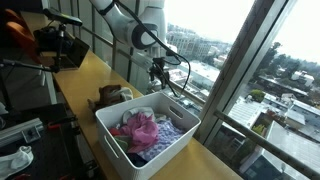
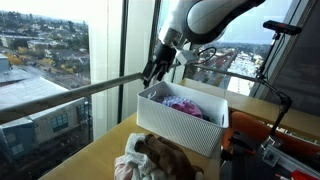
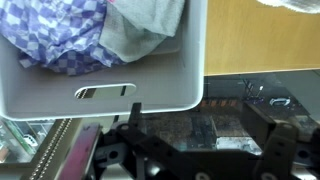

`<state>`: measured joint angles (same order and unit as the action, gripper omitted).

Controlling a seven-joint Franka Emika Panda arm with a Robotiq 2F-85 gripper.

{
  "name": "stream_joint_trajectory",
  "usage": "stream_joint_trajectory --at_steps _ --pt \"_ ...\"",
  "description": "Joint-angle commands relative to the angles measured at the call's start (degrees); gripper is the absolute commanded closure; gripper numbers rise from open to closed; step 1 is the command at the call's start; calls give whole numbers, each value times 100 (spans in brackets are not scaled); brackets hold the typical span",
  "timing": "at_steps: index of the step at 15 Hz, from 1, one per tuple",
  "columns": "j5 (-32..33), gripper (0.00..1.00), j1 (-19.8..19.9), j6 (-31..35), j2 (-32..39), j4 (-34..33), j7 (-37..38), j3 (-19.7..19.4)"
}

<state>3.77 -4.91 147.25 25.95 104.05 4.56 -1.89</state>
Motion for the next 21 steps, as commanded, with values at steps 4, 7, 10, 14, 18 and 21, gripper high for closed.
stream_joint_trajectory --at_steps 4,7,10,14,18,21 --pt "72 0 380 -60 77 257 -10 -181" --pt "102 0 504 -53 203 377 8 -331" --pt "100 0 618 -5 342 526 -19 -441" --pt "40 0 736 59 655 578 -25 -464" --pt "-5 0 817 53 1079 413 -20 -461" --pt "20 0 814 58 1391 251 7 -489"
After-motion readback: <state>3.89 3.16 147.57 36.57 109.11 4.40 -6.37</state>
